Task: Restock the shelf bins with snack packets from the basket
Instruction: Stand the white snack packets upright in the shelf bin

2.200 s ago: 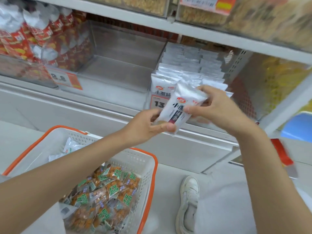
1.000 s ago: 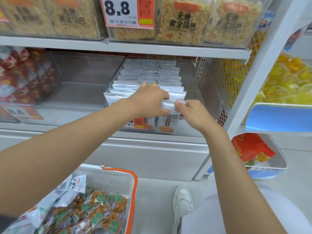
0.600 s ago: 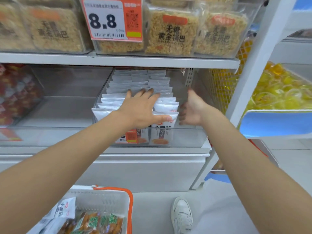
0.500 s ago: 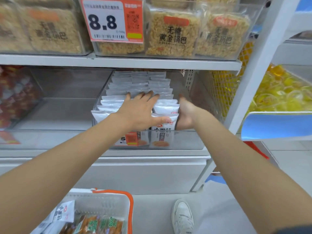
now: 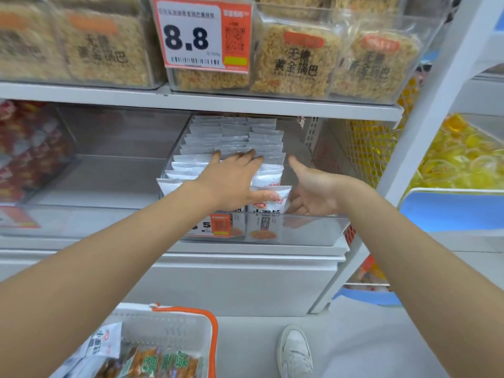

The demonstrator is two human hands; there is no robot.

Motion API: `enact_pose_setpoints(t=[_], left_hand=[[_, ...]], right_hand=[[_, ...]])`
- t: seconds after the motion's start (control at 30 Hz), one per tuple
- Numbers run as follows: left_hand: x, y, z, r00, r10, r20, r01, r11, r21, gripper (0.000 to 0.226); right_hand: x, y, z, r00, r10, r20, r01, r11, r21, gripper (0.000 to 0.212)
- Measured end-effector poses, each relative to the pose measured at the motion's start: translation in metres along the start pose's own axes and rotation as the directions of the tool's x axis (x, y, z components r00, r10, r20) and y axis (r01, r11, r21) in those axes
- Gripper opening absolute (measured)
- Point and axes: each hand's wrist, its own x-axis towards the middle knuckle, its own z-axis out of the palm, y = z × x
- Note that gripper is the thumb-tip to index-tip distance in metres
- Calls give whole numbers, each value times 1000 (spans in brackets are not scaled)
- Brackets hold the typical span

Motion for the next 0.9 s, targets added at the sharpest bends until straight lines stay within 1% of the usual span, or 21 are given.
enact_pose_setpoints(t=[0.03,0.1,0.17,0.23,0.27,0.3,0.33,0.37,0.4,0.43,0.47,0.5,0.53,0.57,0.6,0.63,0.67,0.73,0.77,0.83,0.9], left_hand=[[0,1,0,1000,-3,-3,3,1000,3,100],[0,2,1,1000,-11,-8,11,1000,19,100],[1,3,1,1000,-14,-10,15,999,30,100],[0,2,0,1000,-17,-8,17,999,27,99],[-1,2,-1,1000,-16,-11,17,1000,20,99],[-3,3,-1,1000,-14,-21,15,1000,12,99],[-5,3,-1,999,-11,-43,11,1000,8,97],[-7,3,-1,996,-4,-84,4,1000,9,95],[-10,3,0,990,5,-143,-4,1000,6,92],[-14,3,1,976,12,-218,-13,1000,-3,86],[-18,2,2,953,16,-303,-20,1000,-10,78],[-24,2,4,917,22,-399,-29,1000,-11,67],[-32,3,6,866,27,-500,-40,999,-16,53],[-41,4,8,804,15,-594,-45,998,-36,37],[-51,5,10,753,-30,-658,-32,996,-83,23],[-63,7,11,740,-109,-664,-3,986,-165,15],[-76,7,14,753,-208,-625,43,962,-268,12],[-102,4,27,788,-374,-489,154,889,-432,14],[-115,-1,36,801,-417,-431,199,863,-465,15],[-142,-15,58,831,-463,-308,275,823,-497,19],[-169,-33,79,846,-507,-161,355,764,-539,22]], right_hand=[[-1,0,0,998,22,54,-20,999,-48,97],[0,0,5,990,34,137,-25,997,-69,103],[5,0,6,989,18,148,-14,999,-33,102],[4,1,5,993,26,119,-23,999,-31,107],[1,0,5,997,34,63,-32,999,-40,109],[-2,0,8,999,18,-49,-21,998,-56,107],[-5,1,12,977,-34,-212,17,996,-86,99],[-8,3,17,914,-123,-387,76,988,-135,87],[-11,6,24,803,-248,-542,155,965,-211,72],[-13,10,32,657,-390,-645,252,920,-300,56],[-15,17,40,494,-530,-689,353,847,-398,41],[-18,24,49,340,-643,-686,449,752,-483,28],[-21,31,59,204,-720,-664,518,655,-550,19],[-23,37,70,107,-765,-635,553,576,-601,14],[-25,42,83,53,-795,-604,570,520,-636,11],[-24,46,95,39,-818,-574,586,484,-650,9],[-22,51,109,64,-836,-545,602,468,-647,9],[-15,62,134,169,-870,-464,617,461,-638,8],[-9,69,147,220,-889,-400,603,447,-661,8],[3,83,172,300,-921,-250,565,382,-731,6],[17,96,196,399,-910,-110,540,331,-774,6]])
